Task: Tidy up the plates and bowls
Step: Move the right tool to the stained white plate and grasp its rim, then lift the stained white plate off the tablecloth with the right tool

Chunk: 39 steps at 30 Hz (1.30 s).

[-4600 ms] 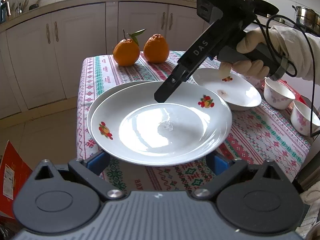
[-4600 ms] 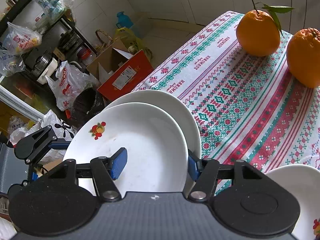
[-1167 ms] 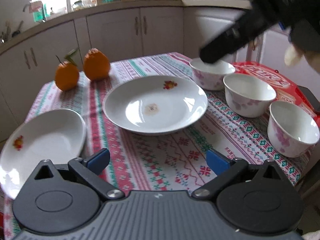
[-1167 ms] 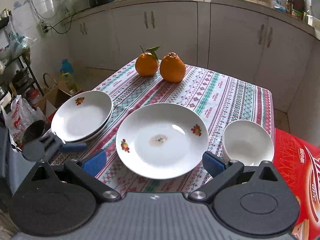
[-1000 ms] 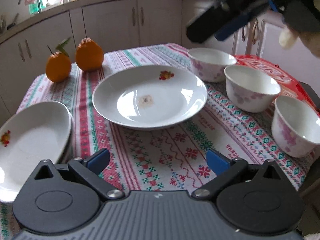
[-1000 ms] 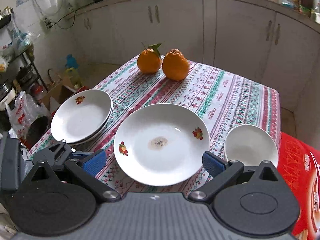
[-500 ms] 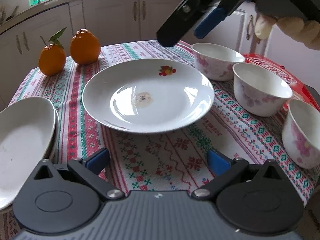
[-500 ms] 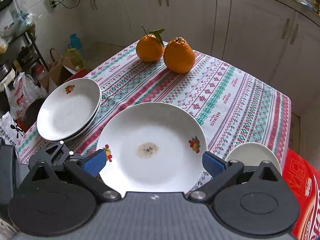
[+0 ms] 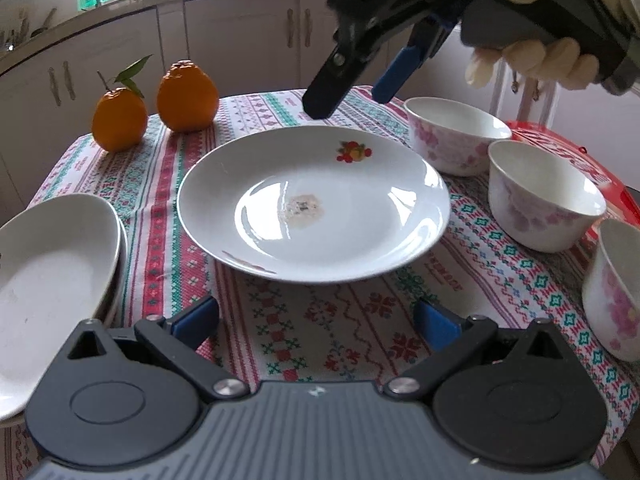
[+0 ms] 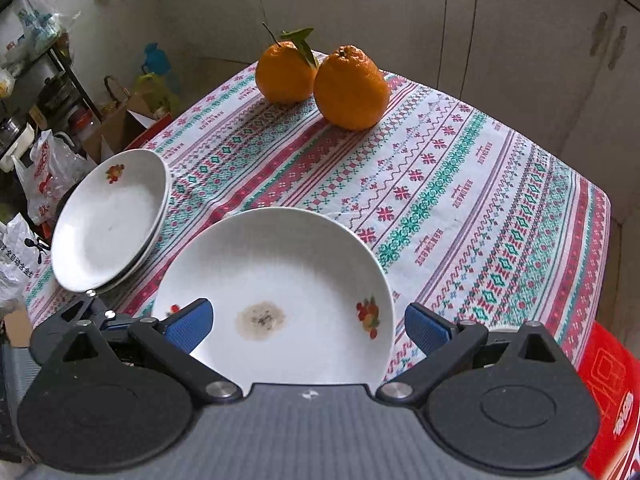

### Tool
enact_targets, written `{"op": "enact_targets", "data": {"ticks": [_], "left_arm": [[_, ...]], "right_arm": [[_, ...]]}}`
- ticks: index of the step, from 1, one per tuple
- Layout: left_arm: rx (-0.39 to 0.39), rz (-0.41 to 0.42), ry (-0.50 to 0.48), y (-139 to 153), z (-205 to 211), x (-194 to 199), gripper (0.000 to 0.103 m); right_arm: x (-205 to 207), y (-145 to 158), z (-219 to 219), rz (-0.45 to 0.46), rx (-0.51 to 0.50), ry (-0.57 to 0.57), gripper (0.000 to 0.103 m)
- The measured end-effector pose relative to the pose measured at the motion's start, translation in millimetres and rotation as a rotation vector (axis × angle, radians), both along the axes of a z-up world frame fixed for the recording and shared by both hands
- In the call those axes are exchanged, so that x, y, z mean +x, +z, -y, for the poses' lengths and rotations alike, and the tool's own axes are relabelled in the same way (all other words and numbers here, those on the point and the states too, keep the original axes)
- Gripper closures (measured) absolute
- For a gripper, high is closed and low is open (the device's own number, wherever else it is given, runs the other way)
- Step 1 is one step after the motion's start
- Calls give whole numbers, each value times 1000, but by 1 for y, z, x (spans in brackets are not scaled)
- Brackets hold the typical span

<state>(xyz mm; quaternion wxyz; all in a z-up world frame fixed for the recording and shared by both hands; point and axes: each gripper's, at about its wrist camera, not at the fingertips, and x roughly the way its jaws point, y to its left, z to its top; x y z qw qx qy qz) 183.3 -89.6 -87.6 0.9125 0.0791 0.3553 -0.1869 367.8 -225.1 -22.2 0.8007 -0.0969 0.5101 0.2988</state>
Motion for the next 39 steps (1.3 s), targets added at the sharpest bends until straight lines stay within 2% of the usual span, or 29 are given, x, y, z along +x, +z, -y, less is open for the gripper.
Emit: {"op": "enact_targets", "data": {"ticks": [8, 13, 21, 25, 27, 39], "left_arm": [[1, -4, 5, 1, 1, 3, 0], [7, 29, -17, 2, 4, 0, 1], [-16, 50, -32, 6, 4, 4, 4], [-29, 50, -31, 6, 3, 5, 4], [-23, 54, -29, 6, 3, 6, 5], [16, 60, -44, 4, -2, 2, 5]], "right_arm": [[17, -14, -8, -16, 1, 44, 0], [32, -22, -7, -50, 11, 41, 0], [52, -36, -4, -114, 37, 24, 20], [58, -43, -5, -155, 50, 30, 22], [61, -47, -5, -179, 52, 25, 26], [48, -50, -3, -222, 57, 23, 25]]}}
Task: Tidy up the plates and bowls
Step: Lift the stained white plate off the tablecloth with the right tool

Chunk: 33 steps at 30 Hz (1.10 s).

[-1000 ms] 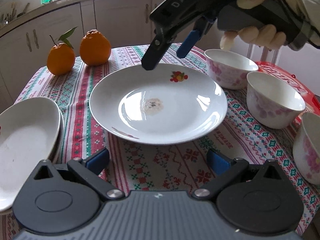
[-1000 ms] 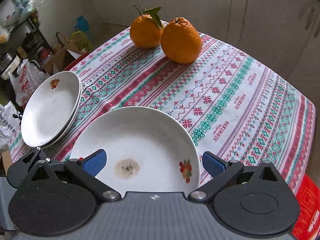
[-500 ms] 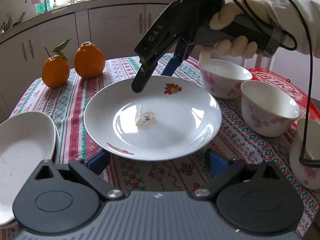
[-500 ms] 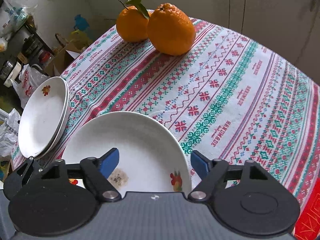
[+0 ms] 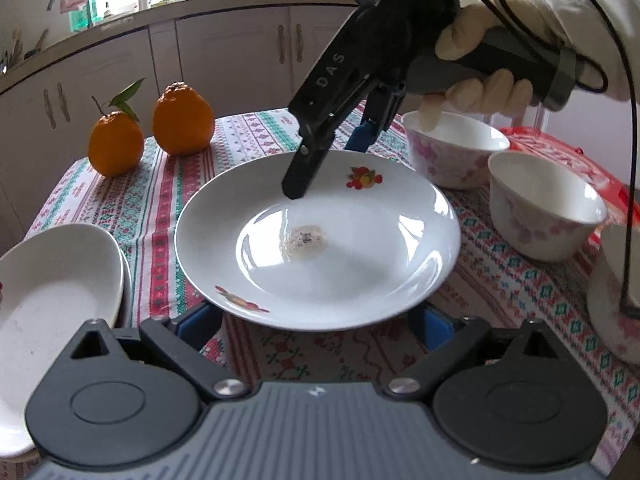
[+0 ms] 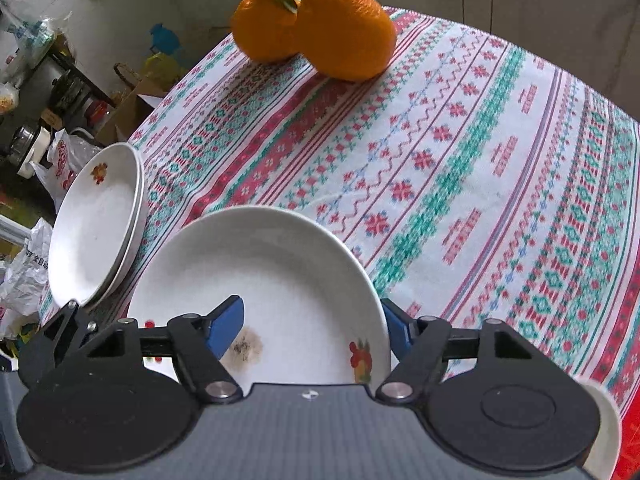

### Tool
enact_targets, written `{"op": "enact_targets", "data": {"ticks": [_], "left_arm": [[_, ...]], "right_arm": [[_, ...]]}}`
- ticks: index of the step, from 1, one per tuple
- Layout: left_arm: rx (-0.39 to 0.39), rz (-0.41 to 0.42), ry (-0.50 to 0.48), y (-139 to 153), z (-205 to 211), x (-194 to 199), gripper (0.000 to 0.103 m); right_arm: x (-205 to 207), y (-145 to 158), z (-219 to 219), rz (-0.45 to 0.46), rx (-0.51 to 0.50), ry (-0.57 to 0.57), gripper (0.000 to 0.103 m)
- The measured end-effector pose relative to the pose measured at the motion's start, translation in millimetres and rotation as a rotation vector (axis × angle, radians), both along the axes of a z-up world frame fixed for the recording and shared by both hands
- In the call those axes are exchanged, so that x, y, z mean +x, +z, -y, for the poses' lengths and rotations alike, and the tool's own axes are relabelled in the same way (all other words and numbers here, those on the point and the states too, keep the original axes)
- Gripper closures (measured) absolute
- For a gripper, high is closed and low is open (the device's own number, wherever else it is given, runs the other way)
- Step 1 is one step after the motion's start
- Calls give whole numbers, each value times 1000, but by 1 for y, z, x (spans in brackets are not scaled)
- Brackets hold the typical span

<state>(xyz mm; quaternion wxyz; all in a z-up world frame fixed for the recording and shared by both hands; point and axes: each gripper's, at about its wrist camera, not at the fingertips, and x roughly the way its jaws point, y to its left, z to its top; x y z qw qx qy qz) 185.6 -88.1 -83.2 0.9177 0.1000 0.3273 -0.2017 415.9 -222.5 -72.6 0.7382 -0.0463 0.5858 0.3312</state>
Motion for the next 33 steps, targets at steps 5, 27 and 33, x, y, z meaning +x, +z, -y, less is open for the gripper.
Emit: {"op": "enact_targets", "data": {"ticks": [5, 27, 33], "left_arm": [[-14, -6, -21, 2, -4, 0, 5], [13, 2, -80, 22, -18, -17, 5], [1, 10, -67, 34, -27, -28, 4]], "right_arm": [[3, -2, 0, -13, 23, -6, 22], [-25, 28, 0, 10, 74, -31, 22], [-36, 43, -10, 36, 81, -18, 22]]}}
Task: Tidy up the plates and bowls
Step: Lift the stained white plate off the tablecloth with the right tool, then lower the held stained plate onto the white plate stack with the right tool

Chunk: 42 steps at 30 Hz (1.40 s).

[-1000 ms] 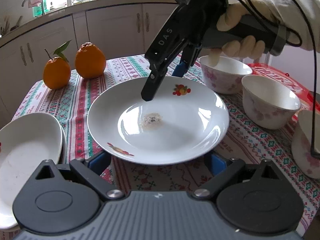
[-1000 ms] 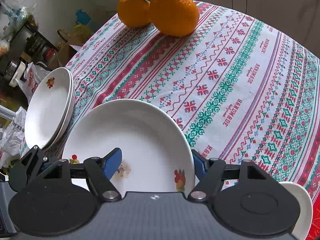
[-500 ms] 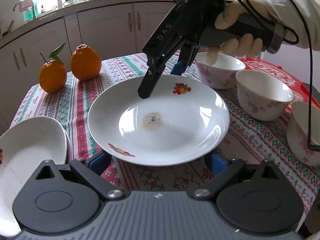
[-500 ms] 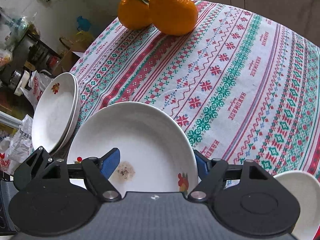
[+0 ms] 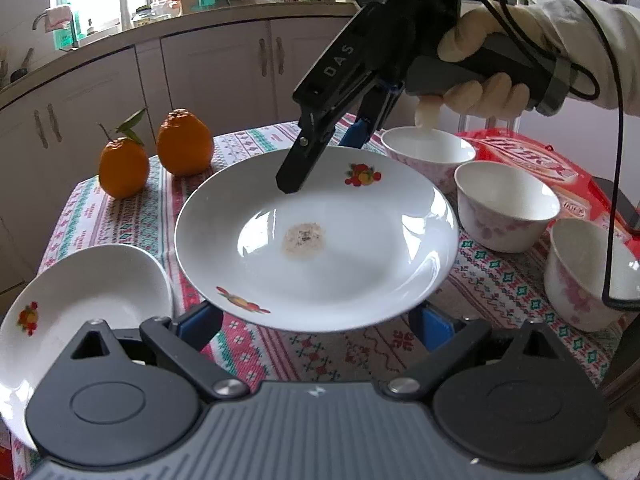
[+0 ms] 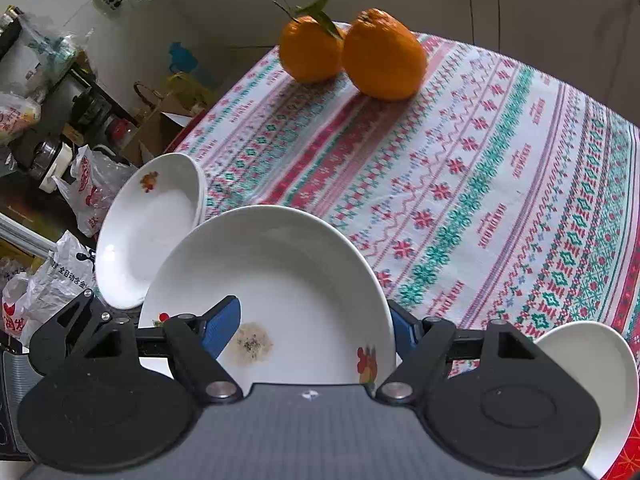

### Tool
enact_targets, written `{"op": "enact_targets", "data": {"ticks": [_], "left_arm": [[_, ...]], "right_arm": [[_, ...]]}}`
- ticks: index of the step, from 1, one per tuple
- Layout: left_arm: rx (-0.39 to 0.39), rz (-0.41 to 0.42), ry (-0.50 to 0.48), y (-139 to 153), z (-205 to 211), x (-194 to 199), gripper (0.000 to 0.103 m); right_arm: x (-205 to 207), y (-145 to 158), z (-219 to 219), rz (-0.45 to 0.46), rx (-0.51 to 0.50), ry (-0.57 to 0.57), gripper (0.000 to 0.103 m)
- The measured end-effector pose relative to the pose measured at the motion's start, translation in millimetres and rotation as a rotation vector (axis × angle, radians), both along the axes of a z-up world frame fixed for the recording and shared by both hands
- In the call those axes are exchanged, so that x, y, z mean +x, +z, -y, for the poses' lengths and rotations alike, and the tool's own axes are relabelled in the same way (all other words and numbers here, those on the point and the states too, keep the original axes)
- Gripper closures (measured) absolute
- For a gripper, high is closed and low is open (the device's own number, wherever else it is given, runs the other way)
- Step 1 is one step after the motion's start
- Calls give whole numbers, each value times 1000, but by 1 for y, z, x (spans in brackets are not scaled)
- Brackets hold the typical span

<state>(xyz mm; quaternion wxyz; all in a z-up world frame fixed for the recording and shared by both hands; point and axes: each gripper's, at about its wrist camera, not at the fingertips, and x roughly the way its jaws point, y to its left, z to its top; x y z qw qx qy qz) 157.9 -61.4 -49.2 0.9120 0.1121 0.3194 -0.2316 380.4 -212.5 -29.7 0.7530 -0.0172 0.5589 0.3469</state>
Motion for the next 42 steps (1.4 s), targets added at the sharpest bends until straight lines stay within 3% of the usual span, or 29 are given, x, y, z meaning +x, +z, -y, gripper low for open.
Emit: {"op": "enact_targets", "data": {"ticks": [12, 30, 42], "left_arm": [[-10, 31, 87, 18, -40, -20, 4], [-4, 18, 266, 15, -116, -34, 4], [-16, 2, 310, 8, -133, -30, 4]], "right_arm": [[-12, 21, -56, 43, 18, 82, 22], [-2, 4, -171, 20, 28, 249, 22], [2, -9, -196, 5, 12, 266, 22]]}}
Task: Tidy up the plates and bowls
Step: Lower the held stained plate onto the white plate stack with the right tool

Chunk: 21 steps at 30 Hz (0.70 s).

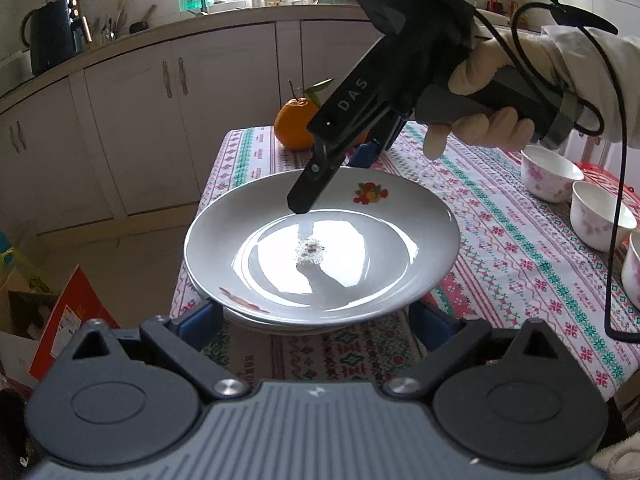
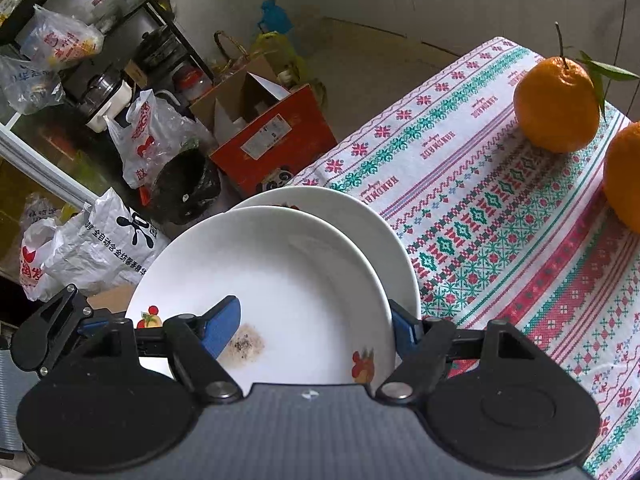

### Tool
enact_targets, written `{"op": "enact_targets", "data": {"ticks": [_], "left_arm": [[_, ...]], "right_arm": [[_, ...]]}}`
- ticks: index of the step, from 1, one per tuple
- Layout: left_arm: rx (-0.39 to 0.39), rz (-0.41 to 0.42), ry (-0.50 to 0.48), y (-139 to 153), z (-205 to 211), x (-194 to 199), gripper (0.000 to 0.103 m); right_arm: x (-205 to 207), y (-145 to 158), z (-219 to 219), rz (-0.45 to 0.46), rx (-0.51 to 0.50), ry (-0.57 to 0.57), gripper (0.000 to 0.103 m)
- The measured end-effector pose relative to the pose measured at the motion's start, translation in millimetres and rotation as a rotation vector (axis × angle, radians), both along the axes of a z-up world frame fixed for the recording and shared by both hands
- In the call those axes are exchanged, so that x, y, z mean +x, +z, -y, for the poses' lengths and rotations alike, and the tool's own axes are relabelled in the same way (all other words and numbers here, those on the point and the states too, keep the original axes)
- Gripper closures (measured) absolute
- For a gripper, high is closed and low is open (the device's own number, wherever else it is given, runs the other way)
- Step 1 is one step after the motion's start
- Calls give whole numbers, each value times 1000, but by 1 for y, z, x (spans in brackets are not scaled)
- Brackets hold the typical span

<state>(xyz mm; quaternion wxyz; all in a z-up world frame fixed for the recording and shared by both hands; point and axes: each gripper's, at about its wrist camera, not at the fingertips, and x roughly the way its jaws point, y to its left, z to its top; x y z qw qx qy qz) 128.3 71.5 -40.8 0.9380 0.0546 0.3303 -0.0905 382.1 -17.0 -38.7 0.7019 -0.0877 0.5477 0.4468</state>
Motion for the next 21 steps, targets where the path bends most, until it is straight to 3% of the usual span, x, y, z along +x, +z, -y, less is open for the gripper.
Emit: {"op": "enact_targets", "data": {"ticks": [21], "left_arm": [[-29, -35, 12, -8, -13, 15, 4]], "right_arm": [[0, -1, 5, -5, -3, -17, 22]]}}
